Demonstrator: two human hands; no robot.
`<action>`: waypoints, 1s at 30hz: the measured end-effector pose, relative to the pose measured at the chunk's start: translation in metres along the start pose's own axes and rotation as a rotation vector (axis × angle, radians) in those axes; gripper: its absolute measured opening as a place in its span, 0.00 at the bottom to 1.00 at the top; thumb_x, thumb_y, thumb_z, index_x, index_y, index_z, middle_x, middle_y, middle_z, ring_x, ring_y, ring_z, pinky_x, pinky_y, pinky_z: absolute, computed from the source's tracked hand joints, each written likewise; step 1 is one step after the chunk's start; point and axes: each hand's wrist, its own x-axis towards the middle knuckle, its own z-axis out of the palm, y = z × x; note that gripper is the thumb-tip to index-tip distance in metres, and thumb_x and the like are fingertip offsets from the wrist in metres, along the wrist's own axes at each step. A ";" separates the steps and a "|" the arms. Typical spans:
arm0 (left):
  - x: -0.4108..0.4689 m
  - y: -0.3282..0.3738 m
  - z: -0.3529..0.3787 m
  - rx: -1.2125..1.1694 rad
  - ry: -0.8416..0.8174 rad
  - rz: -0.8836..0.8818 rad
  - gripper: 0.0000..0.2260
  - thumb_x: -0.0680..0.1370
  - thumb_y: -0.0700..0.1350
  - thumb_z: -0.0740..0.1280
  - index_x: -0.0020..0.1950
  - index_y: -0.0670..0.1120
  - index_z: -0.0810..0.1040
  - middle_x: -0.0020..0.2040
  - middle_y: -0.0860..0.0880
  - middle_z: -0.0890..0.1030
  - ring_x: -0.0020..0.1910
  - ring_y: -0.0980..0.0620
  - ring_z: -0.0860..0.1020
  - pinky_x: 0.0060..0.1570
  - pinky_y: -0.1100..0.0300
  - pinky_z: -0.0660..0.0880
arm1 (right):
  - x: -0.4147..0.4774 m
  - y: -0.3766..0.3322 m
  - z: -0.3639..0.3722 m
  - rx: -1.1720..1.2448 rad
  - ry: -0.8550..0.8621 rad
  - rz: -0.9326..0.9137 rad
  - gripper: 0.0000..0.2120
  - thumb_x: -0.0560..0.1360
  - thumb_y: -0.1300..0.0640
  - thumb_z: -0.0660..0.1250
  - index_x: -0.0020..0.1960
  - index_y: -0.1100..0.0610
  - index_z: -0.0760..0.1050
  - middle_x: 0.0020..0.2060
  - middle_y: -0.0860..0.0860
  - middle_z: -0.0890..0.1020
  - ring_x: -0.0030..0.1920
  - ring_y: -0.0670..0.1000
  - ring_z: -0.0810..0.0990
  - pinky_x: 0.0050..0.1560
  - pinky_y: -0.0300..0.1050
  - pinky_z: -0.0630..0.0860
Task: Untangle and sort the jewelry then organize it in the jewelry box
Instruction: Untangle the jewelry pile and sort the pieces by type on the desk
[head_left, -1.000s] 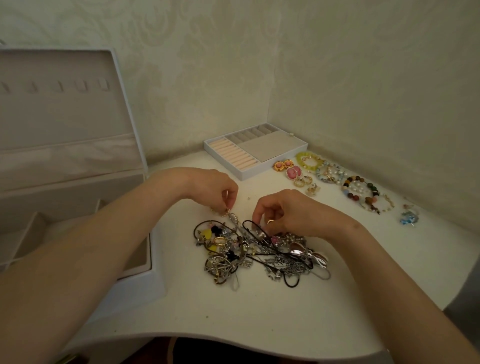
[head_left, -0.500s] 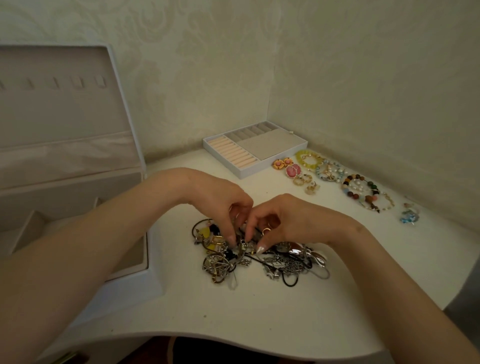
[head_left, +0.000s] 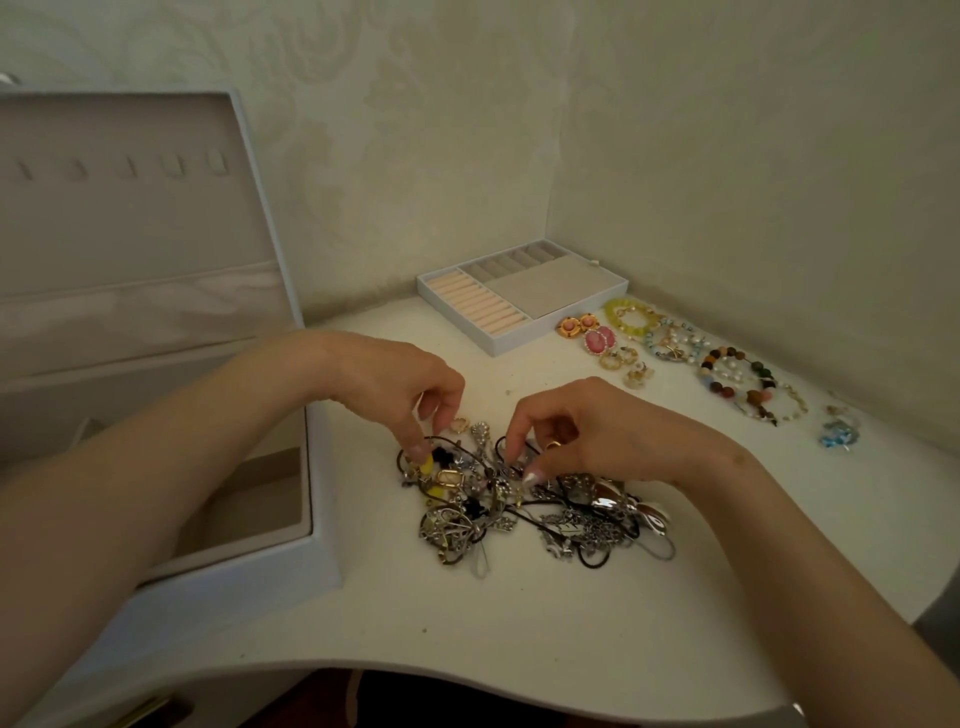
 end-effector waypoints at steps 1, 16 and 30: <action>0.002 -0.001 0.002 0.000 0.001 -0.007 0.13 0.71 0.50 0.74 0.48 0.53 0.72 0.44 0.55 0.72 0.40 0.59 0.69 0.41 0.64 0.68 | 0.000 -0.001 0.001 0.033 0.014 -0.021 0.08 0.69 0.57 0.76 0.46 0.48 0.81 0.26 0.41 0.71 0.29 0.40 0.68 0.34 0.31 0.64; 0.007 0.020 0.016 0.148 0.090 0.061 0.13 0.71 0.54 0.72 0.51 0.51 0.75 0.43 0.56 0.74 0.40 0.59 0.69 0.38 0.65 0.66 | 0.011 -0.002 0.022 -0.065 0.074 -0.068 0.07 0.70 0.58 0.74 0.46 0.48 0.82 0.33 0.44 0.77 0.34 0.40 0.72 0.39 0.38 0.68; 0.001 0.008 0.008 -0.448 0.166 0.188 0.05 0.73 0.43 0.72 0.42 0.48 0.76 0.34 0.59 0.77 0.33 0.62 0.70 0.36 0.68 0.69 | 0.008 -0.002 0.013 0.037 0.111 -0.037 0.06 0.69 0.59 0.76 0.44 0.52 0.82 0.27 0.43 0.71 0.28 0.40 0.69 0.33 0.31 0.63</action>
